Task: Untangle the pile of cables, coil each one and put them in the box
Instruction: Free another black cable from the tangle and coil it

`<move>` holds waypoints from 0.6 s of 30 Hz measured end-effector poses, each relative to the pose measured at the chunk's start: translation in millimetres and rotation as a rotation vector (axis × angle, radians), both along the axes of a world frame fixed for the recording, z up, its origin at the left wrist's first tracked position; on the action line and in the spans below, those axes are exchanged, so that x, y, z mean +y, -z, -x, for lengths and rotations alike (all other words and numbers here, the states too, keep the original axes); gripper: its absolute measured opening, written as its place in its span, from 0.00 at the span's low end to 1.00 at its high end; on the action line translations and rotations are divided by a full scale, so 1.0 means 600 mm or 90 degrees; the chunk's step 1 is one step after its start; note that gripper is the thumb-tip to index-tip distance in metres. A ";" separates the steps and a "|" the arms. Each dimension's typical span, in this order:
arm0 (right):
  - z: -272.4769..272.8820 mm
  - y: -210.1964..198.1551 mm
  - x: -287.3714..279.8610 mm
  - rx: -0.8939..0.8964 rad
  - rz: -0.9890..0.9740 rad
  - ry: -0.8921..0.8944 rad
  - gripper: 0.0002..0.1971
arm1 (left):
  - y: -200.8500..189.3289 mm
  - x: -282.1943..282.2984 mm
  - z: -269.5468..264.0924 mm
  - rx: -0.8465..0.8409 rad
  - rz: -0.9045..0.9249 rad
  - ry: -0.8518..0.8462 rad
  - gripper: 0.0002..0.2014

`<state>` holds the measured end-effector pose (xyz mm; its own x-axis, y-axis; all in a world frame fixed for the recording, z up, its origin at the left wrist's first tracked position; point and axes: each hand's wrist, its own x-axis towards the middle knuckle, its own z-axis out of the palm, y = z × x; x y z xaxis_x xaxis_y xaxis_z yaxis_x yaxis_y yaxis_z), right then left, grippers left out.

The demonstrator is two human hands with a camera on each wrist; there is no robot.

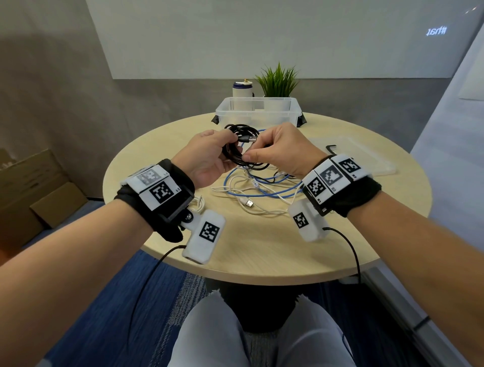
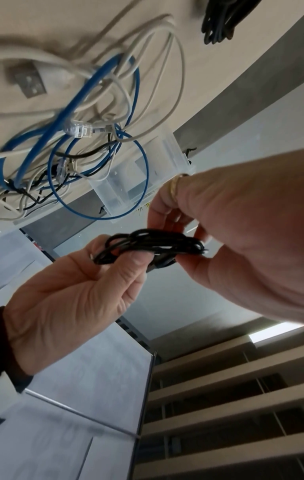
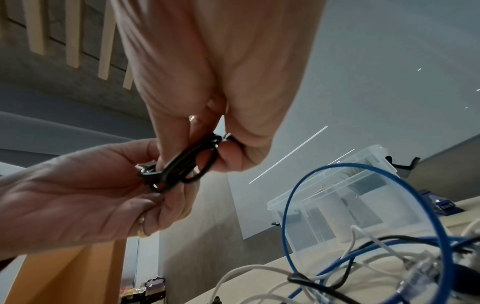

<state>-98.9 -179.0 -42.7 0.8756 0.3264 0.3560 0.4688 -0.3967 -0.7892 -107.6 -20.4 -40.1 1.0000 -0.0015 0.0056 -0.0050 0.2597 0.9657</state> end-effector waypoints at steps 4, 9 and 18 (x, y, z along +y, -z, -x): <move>0.001 0.000 -0.001 0.009 -0.012 0.015 0.06 | -0.001 -0.001 0.000 -0.004 -0.020 -0.005 0.10; 0.000 0.001 -0.002 -0.002 -0.032 0.038 0.11 | 0.002 -0.008 -0.001 -0.020 -0.023 -0.006 0.13; -0.016 -0.002 -0.004 -0.039 -0.072 0.060 0.18 | 0.002 -0.011 -0.008 -0.091 -0.073 -0.053 0.14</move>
